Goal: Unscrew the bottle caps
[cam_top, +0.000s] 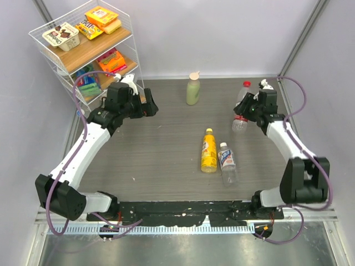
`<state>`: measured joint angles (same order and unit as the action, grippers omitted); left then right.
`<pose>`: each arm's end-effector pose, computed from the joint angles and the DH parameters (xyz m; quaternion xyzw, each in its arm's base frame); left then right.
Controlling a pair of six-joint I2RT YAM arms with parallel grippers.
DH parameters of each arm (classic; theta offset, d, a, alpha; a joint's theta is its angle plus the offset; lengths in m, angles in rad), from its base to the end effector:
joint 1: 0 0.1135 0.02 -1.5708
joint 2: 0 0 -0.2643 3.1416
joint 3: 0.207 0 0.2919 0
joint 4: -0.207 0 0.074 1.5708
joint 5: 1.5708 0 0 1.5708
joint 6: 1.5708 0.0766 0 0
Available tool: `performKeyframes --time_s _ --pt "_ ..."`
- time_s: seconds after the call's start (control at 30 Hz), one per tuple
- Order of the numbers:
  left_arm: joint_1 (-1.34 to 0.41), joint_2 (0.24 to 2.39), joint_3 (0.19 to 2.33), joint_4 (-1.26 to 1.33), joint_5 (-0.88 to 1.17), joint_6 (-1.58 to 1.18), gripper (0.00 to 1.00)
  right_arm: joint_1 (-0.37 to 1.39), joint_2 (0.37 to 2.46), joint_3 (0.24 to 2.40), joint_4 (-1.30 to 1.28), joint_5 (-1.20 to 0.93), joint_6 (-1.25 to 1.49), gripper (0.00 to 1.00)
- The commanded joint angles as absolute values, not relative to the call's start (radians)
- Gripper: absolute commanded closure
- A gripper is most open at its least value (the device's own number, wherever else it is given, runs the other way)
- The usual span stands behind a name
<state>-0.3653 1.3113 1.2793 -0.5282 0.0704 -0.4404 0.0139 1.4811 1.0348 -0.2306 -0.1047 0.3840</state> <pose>0.3409 -0.1362 0.3399 -0.0158 0.8745 -0.2180 0.4330 0.3968 0.0135 0.2135 0.1435 0.8893 0.1316 0.4138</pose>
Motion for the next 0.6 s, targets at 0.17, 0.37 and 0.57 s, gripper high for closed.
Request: performKeyframes --time_s 0.17,0.37,0.57 --pt "-0.325 1.252 1.243 -0.345 0.263 -0.5 0.0 0.089 1.204 0.858 0.148 -0.345 0.569 0.65" --pt "-0.296 1.281 1.154 -0.138 0.587 -0.661 0.0 0.271 1.206 0.876 0.294 -0.345 0.649 0.62" --pt "-0.314 1.342 1.078 0.147 0.805 -0.814 0.0 0.406 1.249 0.851 0.543 -0.338 0.791 0.62"
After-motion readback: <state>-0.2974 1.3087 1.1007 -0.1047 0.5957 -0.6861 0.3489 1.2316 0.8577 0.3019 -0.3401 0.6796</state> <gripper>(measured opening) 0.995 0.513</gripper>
